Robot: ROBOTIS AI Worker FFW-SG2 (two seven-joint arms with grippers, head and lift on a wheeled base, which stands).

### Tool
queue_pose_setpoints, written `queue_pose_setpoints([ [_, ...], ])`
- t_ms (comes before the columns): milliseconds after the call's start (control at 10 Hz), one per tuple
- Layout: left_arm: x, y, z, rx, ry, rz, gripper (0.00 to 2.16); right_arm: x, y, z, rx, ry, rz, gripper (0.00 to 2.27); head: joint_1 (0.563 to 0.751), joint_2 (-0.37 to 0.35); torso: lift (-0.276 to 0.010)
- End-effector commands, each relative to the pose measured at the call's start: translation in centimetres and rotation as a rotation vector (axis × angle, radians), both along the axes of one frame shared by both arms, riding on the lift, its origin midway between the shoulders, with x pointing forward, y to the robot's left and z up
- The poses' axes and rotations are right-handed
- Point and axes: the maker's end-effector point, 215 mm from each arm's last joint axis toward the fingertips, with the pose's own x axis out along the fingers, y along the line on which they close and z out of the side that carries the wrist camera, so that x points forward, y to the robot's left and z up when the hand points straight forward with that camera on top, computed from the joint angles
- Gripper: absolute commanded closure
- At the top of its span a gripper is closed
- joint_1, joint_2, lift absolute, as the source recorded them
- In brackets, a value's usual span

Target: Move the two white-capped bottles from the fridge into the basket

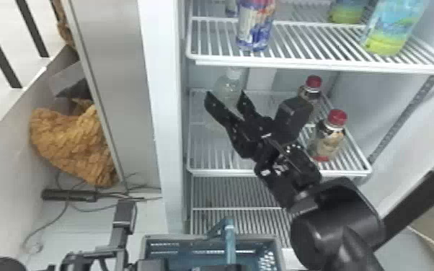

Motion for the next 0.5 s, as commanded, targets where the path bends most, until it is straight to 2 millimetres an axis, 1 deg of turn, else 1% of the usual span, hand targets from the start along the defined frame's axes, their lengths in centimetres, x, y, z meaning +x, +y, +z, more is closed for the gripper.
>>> queue_pose_setpoints([
  [0,0.1,0.1,0.1,-0.003,-0.001,0.003,1.16,-1.7,-0.7,-0.3,-0.005,0.027,-0.002,0.79,0.695,-0.104,-0.26],
  [100,0.1,0.2,0.1,-0.004,0.0,0.003,1.16,-2.5,-1.0,0.1,-0.004,0.024,0.003,0.79,0.695,-0.113,-0.26],
  [300,0.0,0.2,0.1,-0.003,0.002,-0.001,1.16,-4.3,-2.3,1.2,0.002,0.018,-0.014,0.79,0.695,-0.126,-0.26],
  [400,-0.1,0.2,0.1,-0.003,0.003,-0.002,1.16,-5.1,-3.4,1.6,-0.007,0.016,-0.033,0.79,0.695,-0.136,-0.26],
])
